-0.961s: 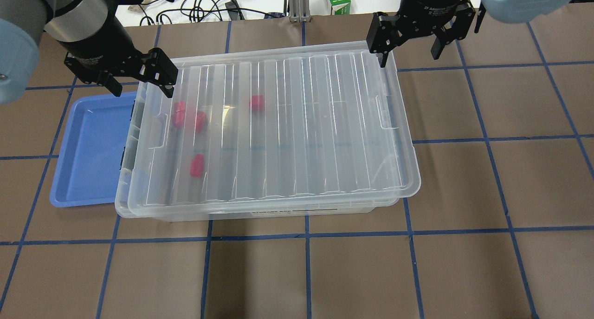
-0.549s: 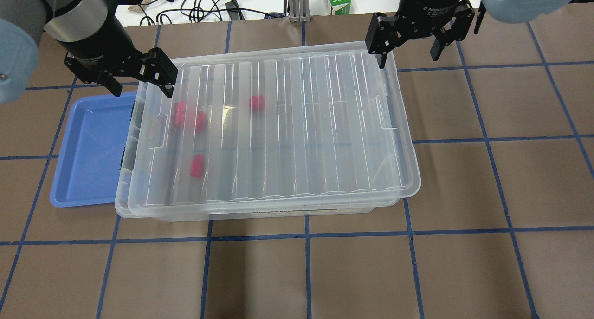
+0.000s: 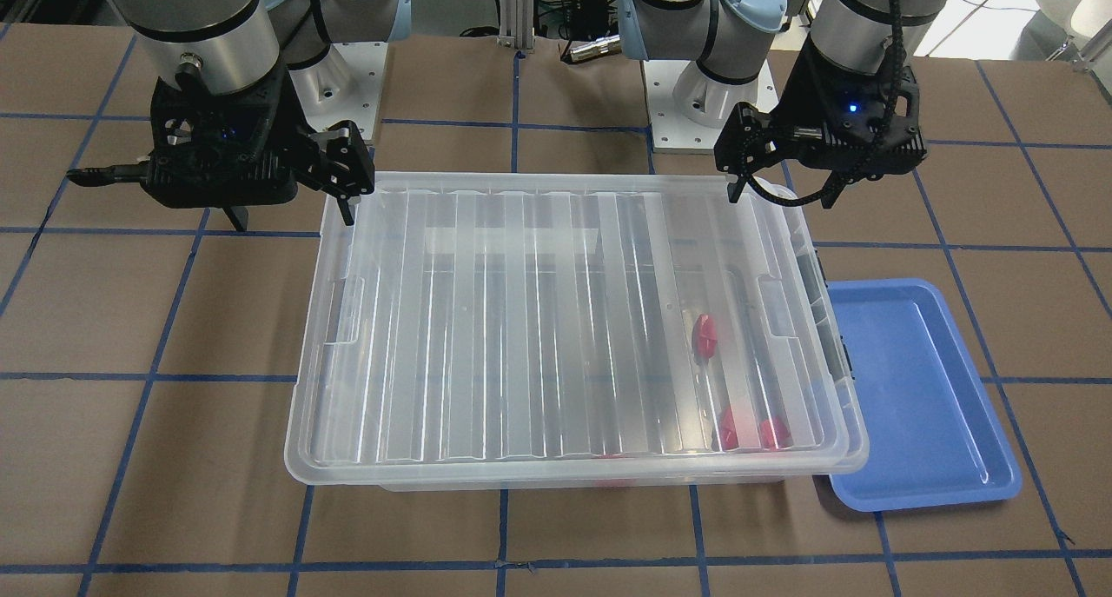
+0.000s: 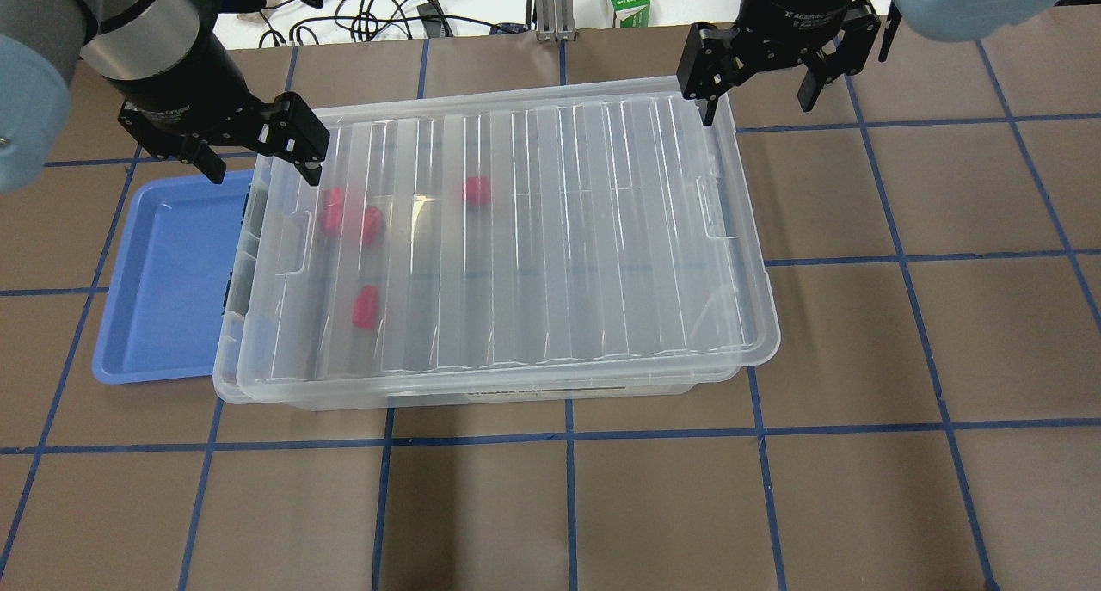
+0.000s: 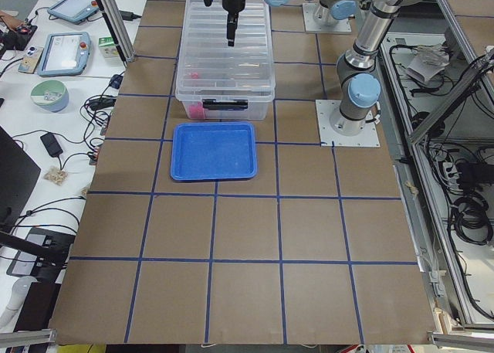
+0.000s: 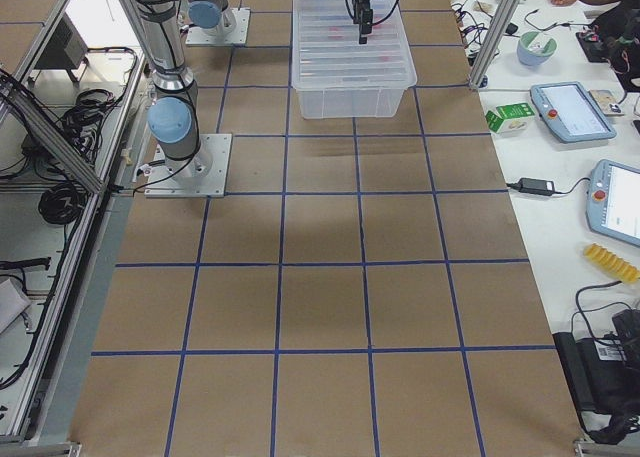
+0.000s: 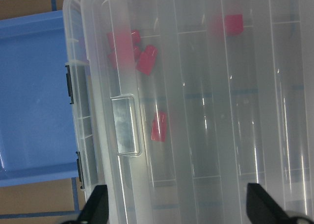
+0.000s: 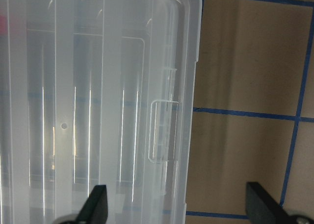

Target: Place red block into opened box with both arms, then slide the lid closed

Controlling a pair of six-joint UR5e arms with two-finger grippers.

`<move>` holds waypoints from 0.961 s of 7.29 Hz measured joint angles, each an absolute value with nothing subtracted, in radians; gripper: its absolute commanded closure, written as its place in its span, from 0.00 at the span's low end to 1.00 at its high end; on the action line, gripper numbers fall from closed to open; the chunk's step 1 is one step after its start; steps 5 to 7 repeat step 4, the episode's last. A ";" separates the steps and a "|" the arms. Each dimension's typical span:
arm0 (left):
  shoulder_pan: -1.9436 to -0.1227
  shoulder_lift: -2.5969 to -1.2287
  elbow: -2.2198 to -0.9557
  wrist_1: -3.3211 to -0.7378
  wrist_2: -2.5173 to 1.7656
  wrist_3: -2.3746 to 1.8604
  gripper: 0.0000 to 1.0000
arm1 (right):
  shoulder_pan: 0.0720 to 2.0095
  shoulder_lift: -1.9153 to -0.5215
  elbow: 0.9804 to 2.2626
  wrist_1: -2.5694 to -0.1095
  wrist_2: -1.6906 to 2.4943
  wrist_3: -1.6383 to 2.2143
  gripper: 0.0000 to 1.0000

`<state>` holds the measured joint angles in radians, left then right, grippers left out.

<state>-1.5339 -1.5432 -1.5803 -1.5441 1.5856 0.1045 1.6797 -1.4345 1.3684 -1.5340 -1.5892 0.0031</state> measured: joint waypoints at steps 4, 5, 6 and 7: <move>-1.534 -1.543 -1.573 -1.566 1.586 0.104 0.00 | 1.680 -1.434 1.368 -1.534 -1.588 0.004 0.00; -1.534 -1.543 -1.573 -1.566 1.586 0.104 0.00 | 1.680 -1.434 1.368 -1.534 -1.588 0.004 0.00; -1.534 -1.543 -1.573 -1.566 1.586 0.104 0.00 | 1.680 -1.434 1.368 -1.534 -1.588 0.004 0.00; -1.534 -1.543 -1.573 -1.566 1.586 0.104 0.00 | 1.680 -1.434 1.368 -1.534 -1.588 0.004 0.00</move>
